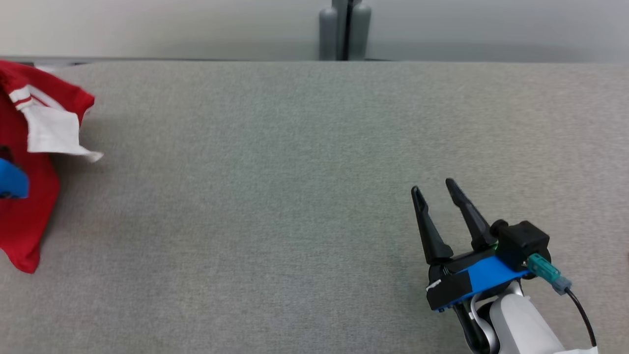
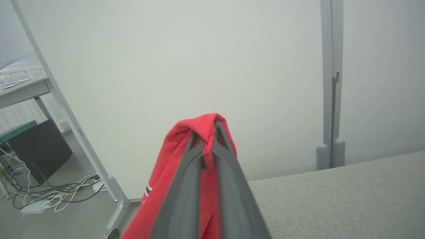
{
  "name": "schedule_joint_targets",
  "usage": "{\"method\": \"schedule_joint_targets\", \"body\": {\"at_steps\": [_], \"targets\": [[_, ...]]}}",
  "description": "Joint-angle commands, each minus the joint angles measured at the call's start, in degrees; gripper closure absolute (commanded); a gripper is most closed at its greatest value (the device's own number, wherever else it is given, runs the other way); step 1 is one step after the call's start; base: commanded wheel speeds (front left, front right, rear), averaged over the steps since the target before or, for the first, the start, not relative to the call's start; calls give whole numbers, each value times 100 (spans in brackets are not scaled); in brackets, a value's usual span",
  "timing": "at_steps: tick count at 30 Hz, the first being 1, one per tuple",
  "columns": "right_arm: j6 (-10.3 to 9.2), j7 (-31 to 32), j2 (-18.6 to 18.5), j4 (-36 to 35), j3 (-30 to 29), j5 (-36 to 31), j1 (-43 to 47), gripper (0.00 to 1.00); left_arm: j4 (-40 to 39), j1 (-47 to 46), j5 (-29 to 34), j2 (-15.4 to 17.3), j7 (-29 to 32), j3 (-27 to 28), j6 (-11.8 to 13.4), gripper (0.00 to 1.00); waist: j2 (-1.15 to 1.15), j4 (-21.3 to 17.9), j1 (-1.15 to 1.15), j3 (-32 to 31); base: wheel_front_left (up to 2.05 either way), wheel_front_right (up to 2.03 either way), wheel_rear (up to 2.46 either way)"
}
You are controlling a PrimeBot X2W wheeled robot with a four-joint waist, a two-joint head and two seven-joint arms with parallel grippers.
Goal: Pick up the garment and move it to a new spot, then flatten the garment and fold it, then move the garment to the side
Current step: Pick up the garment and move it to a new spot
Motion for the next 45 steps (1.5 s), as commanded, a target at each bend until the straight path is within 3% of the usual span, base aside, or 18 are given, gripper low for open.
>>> {"method": "schedule_joint_targets", "body": {"at_steps": [1,7,18,27,28,29,30,36,45], "targets": [[0,-1,-21,26,5,42,78,0,-78,-98,39,-65,-14,-54,16,100,1,-190,2,-203,0,0,0],[0,-1,-21,58,-50,96,279,0,-785,-176,30,-405,-14,-483,16,100,1,-614,2,-479,0,0,0],[0,-1,-20,-142,168,-43,526,0,-1594,84,-45,-1162,-14,-1002,16,100,1,-1870,2,-449,0,0,0],[1,-1,-19,-398,337,10,752,0,-1617,503,142,-1734,-14,-1818,16,100,1,-2664,2,-259,0,0,0],[0,-1,-19,-425,337,12,765,0,-1551,559,195,-1776,-14,-1864,16,83,1,-2696,2,-236,0,0,0],[1,-2,-18,-458,355,14,779,0,-1435,619,221,-1797,-14,-1879,20,16,1,-2715,2,-215,0,0,0],[1,-2,-17,-479,353,11,802,0,-1337,672,248,-1817,-14,-1870,41,0,1,-2720,2,-201,0,0,0],[0,-2,-20,-542,339,12,807,0,-915,933,370,-1783,-14,-1536,49,0,1,-2466,2,-98,0,0,0],[0,-1,-21,-248,137,-156,674,0,-906,1726,366,-1766,-14,-436,13,0,1,-1755,2,-138,0,0,0]]}}
